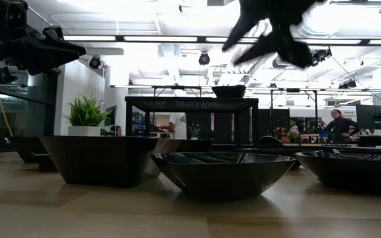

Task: Pick & Place Mini shaped plates
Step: Stack the distorted square plate on top of the distorted square plate on the shelf

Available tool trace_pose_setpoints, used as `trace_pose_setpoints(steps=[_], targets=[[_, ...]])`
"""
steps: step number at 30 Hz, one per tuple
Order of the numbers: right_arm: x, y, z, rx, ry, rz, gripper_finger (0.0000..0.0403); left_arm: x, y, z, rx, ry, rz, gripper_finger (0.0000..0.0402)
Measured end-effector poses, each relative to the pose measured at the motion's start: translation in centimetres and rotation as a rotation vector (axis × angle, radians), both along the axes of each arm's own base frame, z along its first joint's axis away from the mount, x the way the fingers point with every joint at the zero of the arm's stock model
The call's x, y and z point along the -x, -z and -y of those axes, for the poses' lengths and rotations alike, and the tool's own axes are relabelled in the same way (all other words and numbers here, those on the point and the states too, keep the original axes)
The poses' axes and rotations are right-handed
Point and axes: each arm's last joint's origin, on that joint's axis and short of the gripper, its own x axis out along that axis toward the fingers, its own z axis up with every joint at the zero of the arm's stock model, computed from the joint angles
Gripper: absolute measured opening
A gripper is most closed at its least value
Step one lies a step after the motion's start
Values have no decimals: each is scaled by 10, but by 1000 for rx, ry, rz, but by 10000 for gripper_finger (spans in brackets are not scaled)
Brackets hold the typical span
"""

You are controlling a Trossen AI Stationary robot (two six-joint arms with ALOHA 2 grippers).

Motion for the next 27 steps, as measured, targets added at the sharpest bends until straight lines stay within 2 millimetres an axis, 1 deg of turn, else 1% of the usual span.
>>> trace_pose_setpoints(steps=[2,4,8,10,13,18,20,23,27], targets=[[1,12,0,-15,-66,43,130,0,0,0,0,0,0,120],[4,21,0,-1,-131,49,130,0,0,0,0,0,0,120],[5,36,-3,48,-214,-68,130,0,0,0,0,0,0,120],[0,40,-7,81,-271,-114,129,0,0,0,0,0,0,120],[-14,35,-18,138,-402,-129,129,0,0,0,0,0,0,120],[-44,31,-45,316,-686,-192,130,0,0,0,0,0,0,120],[-57,26,-57,363,-792,-185,129,0,0,0,0,0,0,120],[-74,25,-76,430,-969,-172,129,0,0,0,0,0,0,120],[-92,23,-94,592,-1184,-134,129,0,0,0,0,0,0,120]])
